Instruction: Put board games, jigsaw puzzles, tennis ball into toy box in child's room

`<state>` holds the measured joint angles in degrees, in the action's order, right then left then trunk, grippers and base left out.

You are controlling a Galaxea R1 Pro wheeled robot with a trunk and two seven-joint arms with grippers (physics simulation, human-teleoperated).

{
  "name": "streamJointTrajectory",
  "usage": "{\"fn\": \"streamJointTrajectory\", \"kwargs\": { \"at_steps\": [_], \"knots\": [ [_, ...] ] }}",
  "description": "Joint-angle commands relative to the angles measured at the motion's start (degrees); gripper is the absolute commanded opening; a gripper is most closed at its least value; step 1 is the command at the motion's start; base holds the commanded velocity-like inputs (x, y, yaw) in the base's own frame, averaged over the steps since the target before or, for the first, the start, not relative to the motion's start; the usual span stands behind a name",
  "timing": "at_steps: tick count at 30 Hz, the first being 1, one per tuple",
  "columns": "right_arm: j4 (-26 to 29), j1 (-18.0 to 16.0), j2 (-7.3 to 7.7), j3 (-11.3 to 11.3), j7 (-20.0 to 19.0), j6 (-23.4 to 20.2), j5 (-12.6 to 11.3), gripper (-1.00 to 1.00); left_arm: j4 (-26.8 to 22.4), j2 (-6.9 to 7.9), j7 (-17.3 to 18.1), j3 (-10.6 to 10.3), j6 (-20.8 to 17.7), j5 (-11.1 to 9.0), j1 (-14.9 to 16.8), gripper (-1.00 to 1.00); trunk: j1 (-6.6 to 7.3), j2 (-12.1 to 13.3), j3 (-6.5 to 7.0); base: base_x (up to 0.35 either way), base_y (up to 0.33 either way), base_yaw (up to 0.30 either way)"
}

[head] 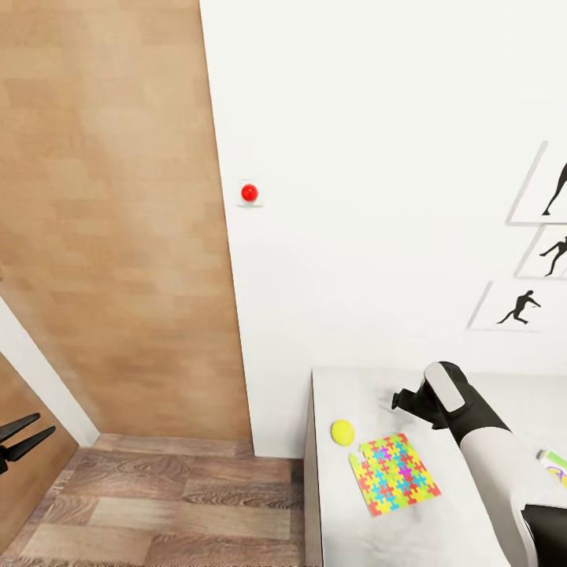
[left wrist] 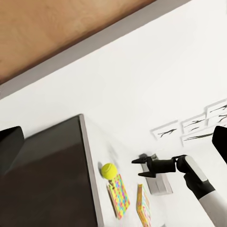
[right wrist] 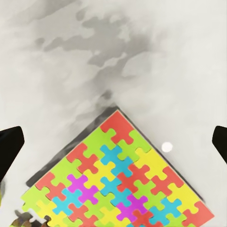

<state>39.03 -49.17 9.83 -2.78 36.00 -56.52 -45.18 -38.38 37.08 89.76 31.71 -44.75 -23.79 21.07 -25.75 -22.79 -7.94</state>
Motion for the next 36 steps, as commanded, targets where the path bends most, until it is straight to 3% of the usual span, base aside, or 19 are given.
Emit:
{"fn": "streamJointTrajectory", "kwargs": {
  "at_steps": [1,17,36],
  "knots": [
    [0.0,0.0,0.0,0.0,0.6,0.0,-0.6,1.0,0.0,0.01,0.2,0.0,-0.6,0.1,0.0,1.0,-0.03,-0.1,-0.22,0.0,0.0,0.0],
    [-1.1,0.0,-0.05,1.8,0.5,2.5,-0.5,1.0,0.0,0.01,0.2,0.0,-0.6,0.1,0.1,1.0,-0.03,-0.1,-1.72,0.0,0.0,0.0],
    [-1.4,0.0,-0.07,2.1,0.4,2.9,-0.5,1.0,0.0,0.01,0.2,0.0,-0.6,0.1,0.1,1.0,-0.03,-0.1,-3.5,0.0,0.0,0.0]
  ]
}}
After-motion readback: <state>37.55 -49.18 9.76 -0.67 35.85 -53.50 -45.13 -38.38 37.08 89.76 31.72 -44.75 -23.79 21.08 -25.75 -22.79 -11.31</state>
